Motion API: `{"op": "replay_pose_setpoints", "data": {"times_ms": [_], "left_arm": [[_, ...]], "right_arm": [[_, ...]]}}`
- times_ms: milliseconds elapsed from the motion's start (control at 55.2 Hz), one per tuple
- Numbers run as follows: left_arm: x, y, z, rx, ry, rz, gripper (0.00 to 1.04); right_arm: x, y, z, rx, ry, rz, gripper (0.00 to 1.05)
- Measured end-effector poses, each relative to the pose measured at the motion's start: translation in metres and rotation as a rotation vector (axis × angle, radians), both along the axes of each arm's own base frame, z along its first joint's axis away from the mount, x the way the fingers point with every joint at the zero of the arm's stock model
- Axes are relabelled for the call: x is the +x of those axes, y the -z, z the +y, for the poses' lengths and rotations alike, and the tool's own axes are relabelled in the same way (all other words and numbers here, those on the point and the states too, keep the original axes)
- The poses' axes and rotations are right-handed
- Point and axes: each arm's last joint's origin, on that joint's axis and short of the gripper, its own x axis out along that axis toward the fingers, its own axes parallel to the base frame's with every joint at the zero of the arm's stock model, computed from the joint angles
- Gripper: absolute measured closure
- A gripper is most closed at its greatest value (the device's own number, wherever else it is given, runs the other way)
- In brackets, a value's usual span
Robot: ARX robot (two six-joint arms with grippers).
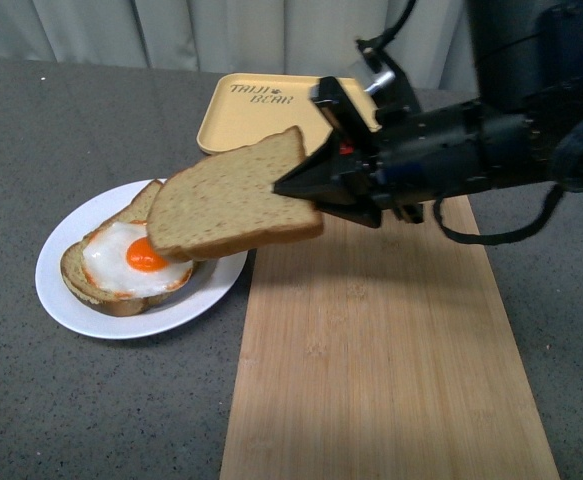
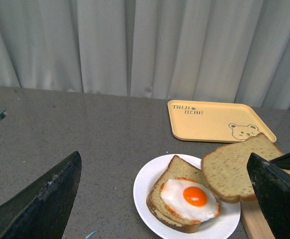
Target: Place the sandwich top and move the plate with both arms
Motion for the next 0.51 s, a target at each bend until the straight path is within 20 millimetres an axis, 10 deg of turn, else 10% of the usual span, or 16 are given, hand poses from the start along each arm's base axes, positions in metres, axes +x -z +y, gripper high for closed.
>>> {"op": "replay_pose_setpoints", "data": {"times_ms": [507], "left_arm": [[0.000, 0.000, 0.000, 0.000, 0.000, 0.000, 0.07]], "right_arm": [[0.027, 0.025, 0.076, -0.022, -0.099, 0.078, 1.02]]}}
